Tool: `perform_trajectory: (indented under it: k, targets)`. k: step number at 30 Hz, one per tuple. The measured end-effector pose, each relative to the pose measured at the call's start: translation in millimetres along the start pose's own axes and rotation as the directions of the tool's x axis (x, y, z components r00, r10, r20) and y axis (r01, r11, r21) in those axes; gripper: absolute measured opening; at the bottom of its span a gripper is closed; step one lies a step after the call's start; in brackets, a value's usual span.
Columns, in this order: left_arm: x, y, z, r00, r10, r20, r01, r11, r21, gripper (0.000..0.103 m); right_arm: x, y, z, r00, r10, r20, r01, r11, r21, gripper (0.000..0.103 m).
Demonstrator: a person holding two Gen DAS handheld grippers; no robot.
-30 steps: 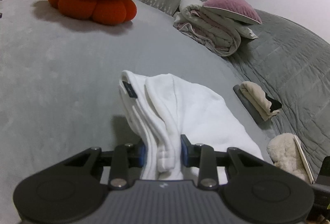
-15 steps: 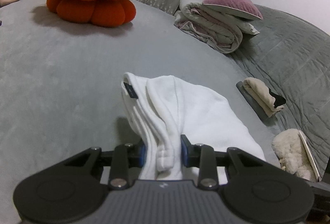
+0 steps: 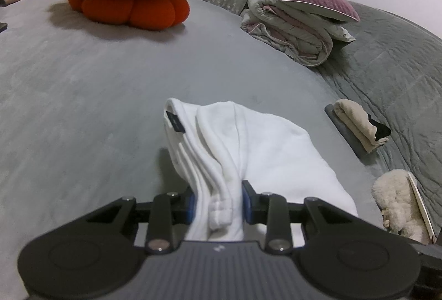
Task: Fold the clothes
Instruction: 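Hold the white shirt bundle with both grippers and lift it off the bed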
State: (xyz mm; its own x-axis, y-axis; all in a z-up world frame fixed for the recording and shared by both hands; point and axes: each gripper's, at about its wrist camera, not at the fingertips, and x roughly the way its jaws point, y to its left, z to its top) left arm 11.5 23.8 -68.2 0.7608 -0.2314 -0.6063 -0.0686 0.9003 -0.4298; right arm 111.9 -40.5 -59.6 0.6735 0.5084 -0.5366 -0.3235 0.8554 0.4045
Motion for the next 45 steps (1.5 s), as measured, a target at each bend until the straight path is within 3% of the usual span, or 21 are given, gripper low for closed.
perform_trajectory:
  k: [24,45]
  targets:
    - [-1,-4,-2,0.999,0.025,0.023,-0.026,0.999,0.023,0.032,1,5,-3,1.0,-0.019,0.006,0.019,1.0,-0.023,0.044]
    - [-10,-16,1,0.998,0.015,0.069,-0.019,0.998,0.053,0.032,-12,11,0,0.995,-0.059,0.077,0.065,0.995,-0.076,0.044]
